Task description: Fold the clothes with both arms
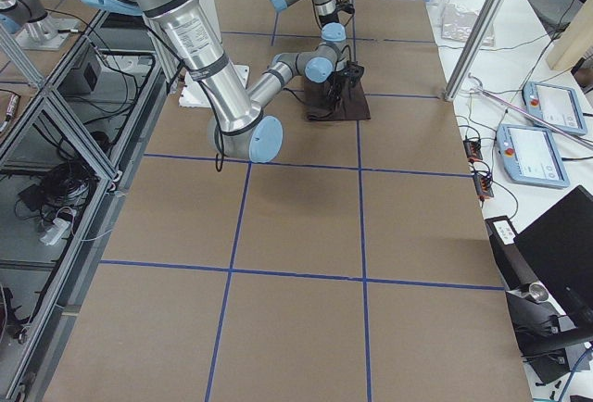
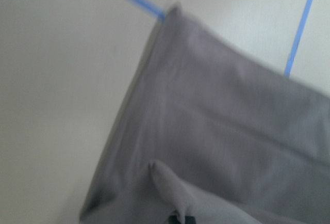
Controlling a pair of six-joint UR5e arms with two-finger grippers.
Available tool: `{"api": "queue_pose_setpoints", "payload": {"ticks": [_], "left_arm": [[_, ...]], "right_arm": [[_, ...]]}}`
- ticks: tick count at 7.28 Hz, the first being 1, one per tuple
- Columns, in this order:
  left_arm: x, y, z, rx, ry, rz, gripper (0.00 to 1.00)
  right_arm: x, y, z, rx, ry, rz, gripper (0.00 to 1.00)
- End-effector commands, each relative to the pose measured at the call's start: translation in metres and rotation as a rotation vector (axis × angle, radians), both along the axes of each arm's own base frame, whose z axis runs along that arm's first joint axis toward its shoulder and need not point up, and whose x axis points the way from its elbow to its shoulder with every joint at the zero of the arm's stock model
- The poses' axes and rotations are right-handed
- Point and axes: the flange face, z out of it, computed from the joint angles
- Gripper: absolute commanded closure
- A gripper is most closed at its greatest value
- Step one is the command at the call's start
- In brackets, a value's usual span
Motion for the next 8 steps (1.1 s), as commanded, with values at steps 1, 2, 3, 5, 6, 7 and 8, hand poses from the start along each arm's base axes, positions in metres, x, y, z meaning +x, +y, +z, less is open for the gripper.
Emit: {"api": "queue_pose_setpoints", "payload": {"ticks": [1, 2, 3, 5, 6, 7, 8], "left_arm": [[-0.035, -0.099, 0.041, 0.133, -0.125, -0.002, 0.0], [-0.044, -0.107, 0.044, 0.139, -0.133, -0.004, 0.0], [-0.046, -0.108, 0.044, 0.142, -0.135, -0.002, 0.0], [-0.056, -0.103, 0.042, 0.149, -0.109, 0.091, 0.0], [-0.091, -0.087, 0.057, 0.206, -0.126, 0.134, 0.0], [-0.139, -0.082, 0.063, 0.276, -0.146, 0.179, 0.0], [-0.191, -0.079, 0.087, 0.317, -0.182, 0.238, 0.0]], "right_arm": [[0.043, -0.091, 0.001, 0.014, -0.017, -0.075, 0.0], [0.058, -0.109, 0.006, -0.005, -0.02, -0.078, 0.0], [0.07, -0.116, 0.005, -0.021, -0.034, -0.076, 0.0], [0.086, -0.125, 0.006, 0.058, -0.02, -0.15, 0.0], [0.126, -0.145, 0.014, 0.114, 0.029, -0.195, 0.0], [0.174, -0.151, 0.031, 0.164, 0.111, -0.277, 0.0], [0.235, -0.151, 0.064, 0.219, 0.169, -0.348, 0.0]]}}
